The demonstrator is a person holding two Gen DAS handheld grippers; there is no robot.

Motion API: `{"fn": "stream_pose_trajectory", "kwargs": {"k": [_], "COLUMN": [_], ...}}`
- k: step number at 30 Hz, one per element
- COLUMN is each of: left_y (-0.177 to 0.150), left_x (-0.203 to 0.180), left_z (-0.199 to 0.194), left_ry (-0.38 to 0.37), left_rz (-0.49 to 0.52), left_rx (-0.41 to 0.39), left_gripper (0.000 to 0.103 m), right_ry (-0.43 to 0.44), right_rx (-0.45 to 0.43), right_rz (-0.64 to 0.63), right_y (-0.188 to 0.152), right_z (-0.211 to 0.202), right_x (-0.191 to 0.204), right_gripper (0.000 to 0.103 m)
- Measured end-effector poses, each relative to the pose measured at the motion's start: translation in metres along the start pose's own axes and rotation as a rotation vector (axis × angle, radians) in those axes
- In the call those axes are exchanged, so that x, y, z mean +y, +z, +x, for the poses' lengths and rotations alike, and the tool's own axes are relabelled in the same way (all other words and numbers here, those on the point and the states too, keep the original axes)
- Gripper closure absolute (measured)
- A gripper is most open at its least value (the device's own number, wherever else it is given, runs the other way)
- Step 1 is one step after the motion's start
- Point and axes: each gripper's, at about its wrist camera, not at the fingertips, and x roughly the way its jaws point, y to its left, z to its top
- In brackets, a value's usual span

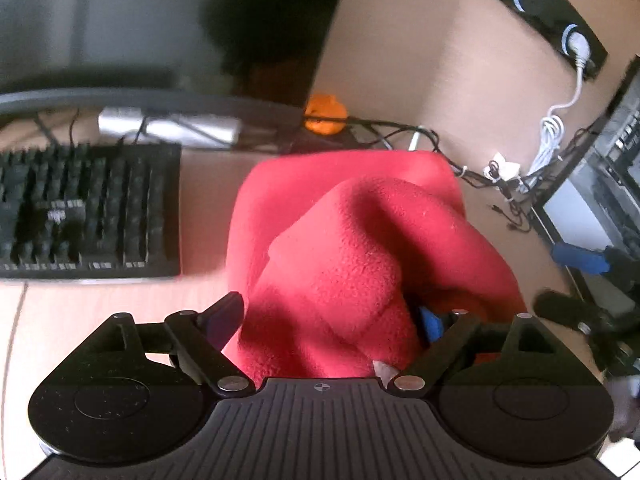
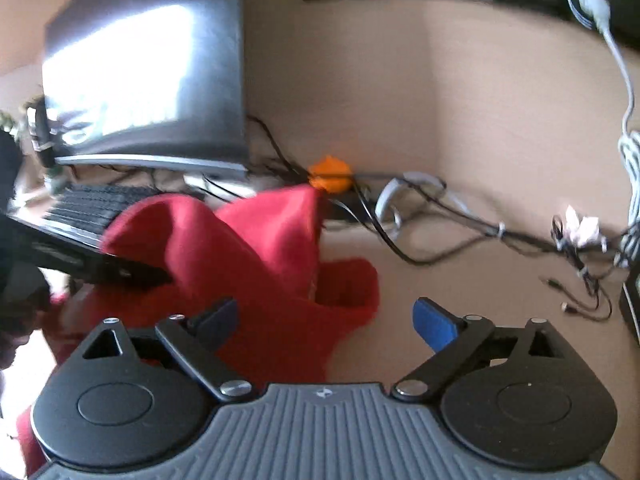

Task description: Fold clothes

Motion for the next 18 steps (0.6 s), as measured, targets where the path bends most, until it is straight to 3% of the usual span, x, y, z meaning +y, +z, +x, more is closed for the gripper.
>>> {"fn": "stream_pose_trajectory", "kwargs": {"k": [6,18], "left_y": [0.003,0.007], "left_x": [-0.006,-0.007], "left_z": [0.010,0.011], "left_ry": [0.058,0.087], "left_rz": [0.043,0.076], "left_rx": [-0.003,-0.007], "left_gripper": [0.011,0.011], "right_ry": [-0.071,-0.119], "right_rx": [0.048,0.041], "right_rz": [-0.078,-0.131], "right_y": [-0.003,-0.006], "right_z": [0.040,0.043], "right_x": [0.010,0.024], "right_gripper": [0.000,0.000]}}
